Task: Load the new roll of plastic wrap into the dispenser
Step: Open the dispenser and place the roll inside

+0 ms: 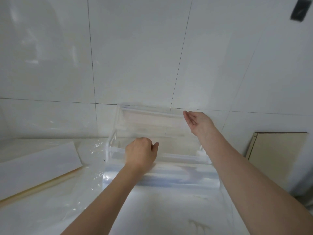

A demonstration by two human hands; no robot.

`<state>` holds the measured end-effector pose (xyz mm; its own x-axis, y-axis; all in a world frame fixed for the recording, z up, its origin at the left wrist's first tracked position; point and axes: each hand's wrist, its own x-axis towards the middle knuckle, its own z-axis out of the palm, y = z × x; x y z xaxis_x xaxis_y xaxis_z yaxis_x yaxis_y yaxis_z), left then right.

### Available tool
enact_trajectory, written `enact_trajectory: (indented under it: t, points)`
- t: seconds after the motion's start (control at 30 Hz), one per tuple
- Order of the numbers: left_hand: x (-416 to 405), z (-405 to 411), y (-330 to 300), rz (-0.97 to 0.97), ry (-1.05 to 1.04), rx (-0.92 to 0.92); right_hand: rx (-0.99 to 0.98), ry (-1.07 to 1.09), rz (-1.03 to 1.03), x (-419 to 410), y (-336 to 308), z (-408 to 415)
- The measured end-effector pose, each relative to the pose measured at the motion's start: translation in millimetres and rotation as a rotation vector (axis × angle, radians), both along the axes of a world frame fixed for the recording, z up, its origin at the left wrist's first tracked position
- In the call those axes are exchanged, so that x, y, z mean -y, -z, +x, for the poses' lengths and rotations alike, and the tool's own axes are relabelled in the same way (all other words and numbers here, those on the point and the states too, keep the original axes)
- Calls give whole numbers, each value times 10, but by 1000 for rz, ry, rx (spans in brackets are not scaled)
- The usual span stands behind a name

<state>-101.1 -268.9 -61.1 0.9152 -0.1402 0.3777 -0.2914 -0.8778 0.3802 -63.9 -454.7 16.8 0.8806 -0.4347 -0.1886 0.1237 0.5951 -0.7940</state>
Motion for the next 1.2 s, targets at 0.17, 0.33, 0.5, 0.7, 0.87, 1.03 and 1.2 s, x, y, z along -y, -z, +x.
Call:
enact_trajectory:
  t: [0.17, 0.33, 0.5, 0.7, 0.87, 1.03, 1.2]
  points:
    - [4, -4, 5, 32, 7, 3, -30, -60, -22, 21, 141, -54]
    - [5, -7, 4, 29, 13, -4, -110, -108, -249, 21, 228, -106]
    - [3, -33, -25, -23, 13, 50, -177, -210, -993, -65, 239, -219]
    - [-31, -123, -57, -275, -4, 234, -158, -621, -1537, -207, 29, -670]
    - [-41, -270, -70, -255, 22, 191, -110, -820, -1888, -241, 133, -1007]
    - [-100, -433, 31, -215, 106, 154, -151, -802, -1932, -246, 255, -1187]
    - [-186, -562, 121, -189, 316, 119, -167, -826, -2044, -227, 321, -1351]
